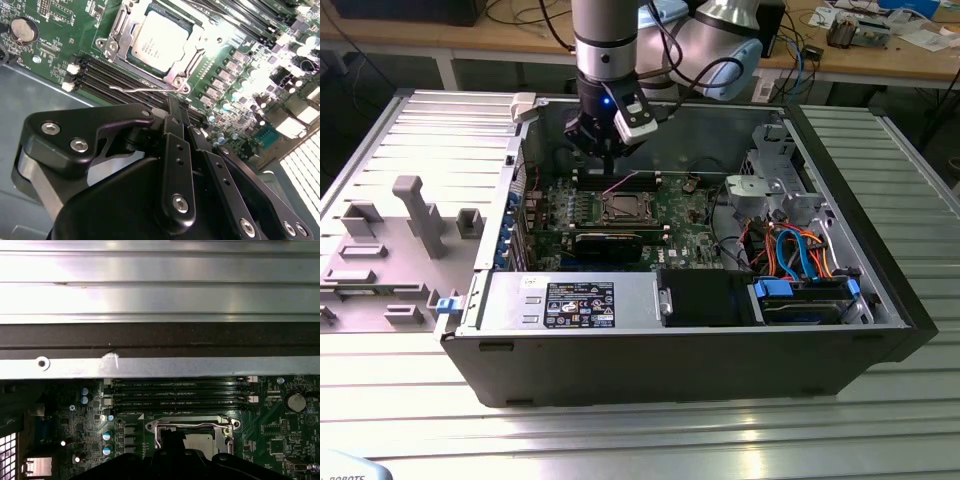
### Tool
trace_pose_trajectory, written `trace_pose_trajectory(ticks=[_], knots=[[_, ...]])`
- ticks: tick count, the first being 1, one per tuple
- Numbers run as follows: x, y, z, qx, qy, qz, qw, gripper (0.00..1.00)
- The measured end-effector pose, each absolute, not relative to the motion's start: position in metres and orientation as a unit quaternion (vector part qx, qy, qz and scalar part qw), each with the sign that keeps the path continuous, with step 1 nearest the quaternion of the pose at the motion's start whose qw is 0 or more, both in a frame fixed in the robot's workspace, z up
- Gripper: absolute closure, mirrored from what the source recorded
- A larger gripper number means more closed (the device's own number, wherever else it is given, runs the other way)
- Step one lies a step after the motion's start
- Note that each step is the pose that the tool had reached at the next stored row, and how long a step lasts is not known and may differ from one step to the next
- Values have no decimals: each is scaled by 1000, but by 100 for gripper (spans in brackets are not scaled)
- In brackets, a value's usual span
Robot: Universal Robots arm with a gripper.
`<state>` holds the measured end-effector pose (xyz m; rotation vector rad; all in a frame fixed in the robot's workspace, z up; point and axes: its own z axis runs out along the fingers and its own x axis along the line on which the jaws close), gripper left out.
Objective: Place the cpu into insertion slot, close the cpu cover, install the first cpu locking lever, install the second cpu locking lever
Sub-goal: 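Install the first cpu locking lever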
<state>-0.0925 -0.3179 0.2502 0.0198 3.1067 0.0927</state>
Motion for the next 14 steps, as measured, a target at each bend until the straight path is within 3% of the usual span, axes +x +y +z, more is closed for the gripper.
trace_pose_trajectory(ticks=[14], knots=[[-78,-311,237,-9,999,29,16,89]])
